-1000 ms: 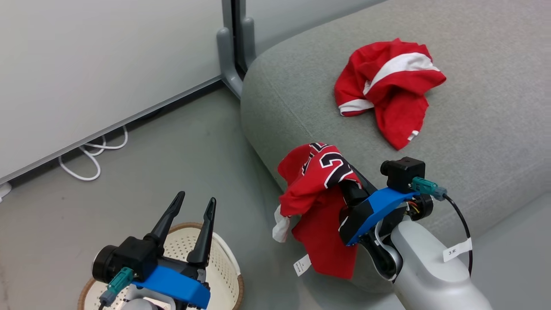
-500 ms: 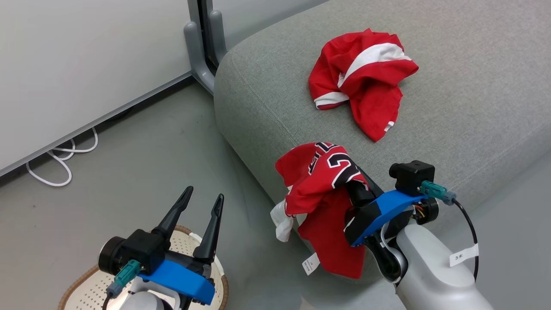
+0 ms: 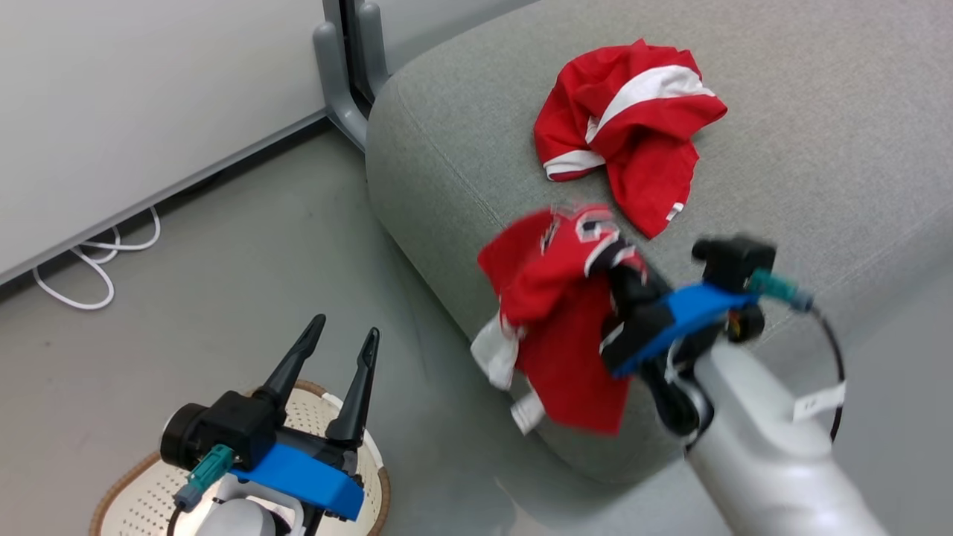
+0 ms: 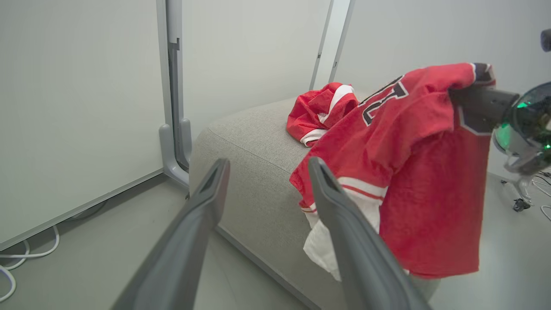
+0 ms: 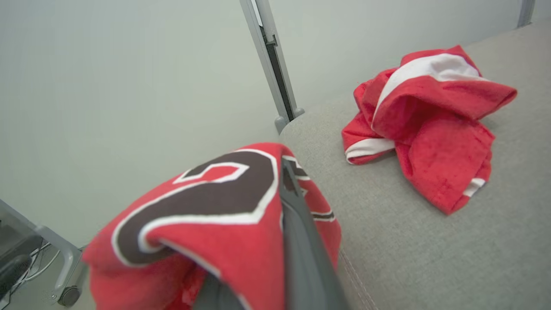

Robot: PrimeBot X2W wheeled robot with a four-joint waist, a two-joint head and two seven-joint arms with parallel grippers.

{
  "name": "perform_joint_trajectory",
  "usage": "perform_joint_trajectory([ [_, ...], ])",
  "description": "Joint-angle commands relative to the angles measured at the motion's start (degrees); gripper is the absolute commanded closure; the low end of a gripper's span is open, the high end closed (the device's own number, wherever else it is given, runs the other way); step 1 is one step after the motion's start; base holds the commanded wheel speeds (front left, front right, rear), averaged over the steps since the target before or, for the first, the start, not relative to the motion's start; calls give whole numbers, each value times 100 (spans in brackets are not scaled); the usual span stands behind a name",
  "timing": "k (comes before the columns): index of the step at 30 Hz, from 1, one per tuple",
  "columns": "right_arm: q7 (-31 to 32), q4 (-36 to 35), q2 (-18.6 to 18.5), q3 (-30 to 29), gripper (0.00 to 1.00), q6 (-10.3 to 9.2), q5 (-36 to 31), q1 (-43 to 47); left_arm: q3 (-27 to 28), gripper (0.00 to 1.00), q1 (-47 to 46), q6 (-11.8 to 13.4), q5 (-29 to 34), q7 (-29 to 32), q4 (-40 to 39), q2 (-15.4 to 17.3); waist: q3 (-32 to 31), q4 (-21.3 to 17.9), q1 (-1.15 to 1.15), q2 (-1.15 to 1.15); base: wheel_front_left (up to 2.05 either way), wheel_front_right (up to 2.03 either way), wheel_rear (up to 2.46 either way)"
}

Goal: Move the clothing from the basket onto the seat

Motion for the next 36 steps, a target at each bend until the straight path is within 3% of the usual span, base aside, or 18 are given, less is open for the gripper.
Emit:
perform_joint_trajectory([
  [1,-15,-36,0,-61,100,1,44,-193,44,0,-44,-12,33,-16,-26,40,65,-17,0,0,0,0,0],
  [6,132,60,-56,-519,100,1,59,-1082,41,0,-163,-12,100,-16,-120,156,364,-60,0,0,0,0,0],
  [14,327,129,-885,-1575,100,1,36,-2485,-283,0,-678,-11,210,-16,-439,489,1280,207,0,0,0,0,0],
  [20,176,308,-1506,-2464,100,1,-224,-3066,-451,0,-1093,-11,243,-16,-698,789,2081,454,0,0,0,0,0],
  [26,13,608,-1813,-3398,100,1,-535,-3131,-588,0,-1585,-11,306,-16,-953,1075,2853,725,0,0,0,0,0],
  [36,-21,816,-1446,-4586,100,1,-1162,-2847,-698,0,-2073,-11,432,-16,-1150,1205,3582,908,0,0,0,0,0],
])
